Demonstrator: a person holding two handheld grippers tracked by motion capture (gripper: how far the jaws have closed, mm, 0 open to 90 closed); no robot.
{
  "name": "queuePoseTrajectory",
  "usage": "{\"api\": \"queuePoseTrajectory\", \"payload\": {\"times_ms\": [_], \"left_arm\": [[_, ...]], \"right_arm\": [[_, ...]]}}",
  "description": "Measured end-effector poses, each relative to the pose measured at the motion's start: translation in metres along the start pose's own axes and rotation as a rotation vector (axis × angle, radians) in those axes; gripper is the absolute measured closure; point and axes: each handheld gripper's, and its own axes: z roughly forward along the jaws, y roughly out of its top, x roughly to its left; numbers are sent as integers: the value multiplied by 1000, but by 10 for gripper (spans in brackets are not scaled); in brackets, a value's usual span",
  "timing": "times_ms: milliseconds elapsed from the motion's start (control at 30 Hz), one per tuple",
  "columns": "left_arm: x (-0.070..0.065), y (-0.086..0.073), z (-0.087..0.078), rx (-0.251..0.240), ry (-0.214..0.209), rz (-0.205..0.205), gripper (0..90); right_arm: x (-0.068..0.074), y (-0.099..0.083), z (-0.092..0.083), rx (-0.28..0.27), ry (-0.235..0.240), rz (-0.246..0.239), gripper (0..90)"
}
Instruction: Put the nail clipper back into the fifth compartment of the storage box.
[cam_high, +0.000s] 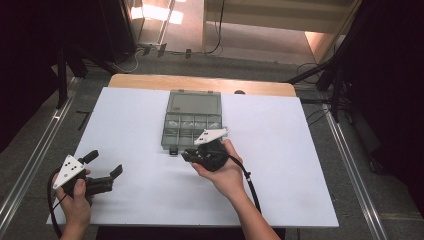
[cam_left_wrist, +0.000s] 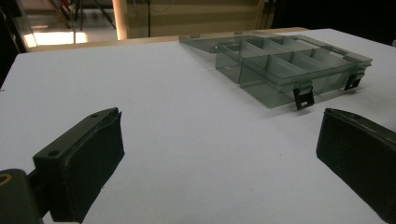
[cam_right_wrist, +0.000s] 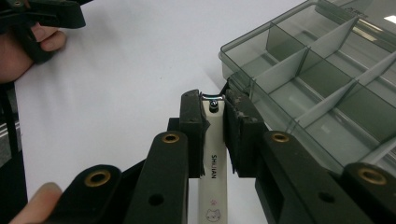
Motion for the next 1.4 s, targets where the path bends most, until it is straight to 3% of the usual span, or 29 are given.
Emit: {"api": "queuePoseTrajectory", "payload": {"times_ms": [533, 1400], "left_arm": [[0, 0, 0, 3, -5, -2, 4], [1, 0, 0, 4, -3, -8, 4]], "right_arm": [[-1, 15, 15, -15, -10, 13, 794], [-13, 43, 41, -59, -64, 41, 794]]}}
